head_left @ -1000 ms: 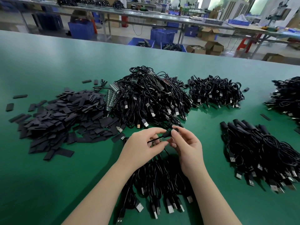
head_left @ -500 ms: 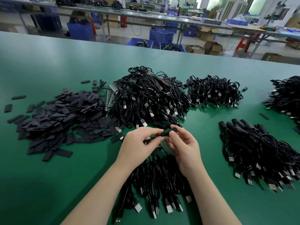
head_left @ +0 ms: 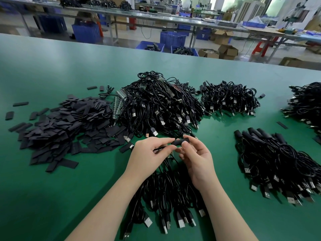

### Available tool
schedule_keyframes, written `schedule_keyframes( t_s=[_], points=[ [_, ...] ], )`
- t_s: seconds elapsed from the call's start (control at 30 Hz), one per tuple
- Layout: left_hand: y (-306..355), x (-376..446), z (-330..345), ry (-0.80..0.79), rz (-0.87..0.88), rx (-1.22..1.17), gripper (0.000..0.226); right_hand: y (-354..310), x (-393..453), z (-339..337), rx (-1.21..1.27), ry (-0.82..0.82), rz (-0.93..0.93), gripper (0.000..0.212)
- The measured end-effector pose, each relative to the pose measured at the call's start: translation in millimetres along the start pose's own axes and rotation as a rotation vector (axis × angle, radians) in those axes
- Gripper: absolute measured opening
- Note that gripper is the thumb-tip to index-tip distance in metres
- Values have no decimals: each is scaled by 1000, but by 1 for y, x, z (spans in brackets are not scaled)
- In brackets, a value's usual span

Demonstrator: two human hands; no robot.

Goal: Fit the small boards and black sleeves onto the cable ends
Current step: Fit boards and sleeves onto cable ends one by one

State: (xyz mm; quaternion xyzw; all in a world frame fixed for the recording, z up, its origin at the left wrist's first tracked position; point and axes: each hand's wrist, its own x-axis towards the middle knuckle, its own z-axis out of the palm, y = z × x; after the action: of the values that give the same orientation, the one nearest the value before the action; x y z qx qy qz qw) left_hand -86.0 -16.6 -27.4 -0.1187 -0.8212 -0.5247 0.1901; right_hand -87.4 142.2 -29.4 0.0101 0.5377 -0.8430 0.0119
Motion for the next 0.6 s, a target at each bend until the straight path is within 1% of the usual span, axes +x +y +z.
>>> schedule_keyframes(
  t_s=[0.13, 0.23, 0.33, 0.43, 0.6],
  points=[
    [0, 0, 1, 8, -8, 3, 25, 0, -1, 1, -19, 9, -4, 21],
    [1, -1, 2, 35, -20, 1, 22, 1, -3, 2, -67, 76, -38, 31],
    [0, -1, 2, 56, -38, 11, 24, 2, -3, 4, -158, 135, -95, 21],
    [-1, -2, 3, 57, -44, 19, 22, 2, -3, 6, -197, 168, -136, 25],
    [-2, -2, 3, 56, -48, 40, 22, 1, -3, 4, -232, 145, -114, 21]
  ],
)
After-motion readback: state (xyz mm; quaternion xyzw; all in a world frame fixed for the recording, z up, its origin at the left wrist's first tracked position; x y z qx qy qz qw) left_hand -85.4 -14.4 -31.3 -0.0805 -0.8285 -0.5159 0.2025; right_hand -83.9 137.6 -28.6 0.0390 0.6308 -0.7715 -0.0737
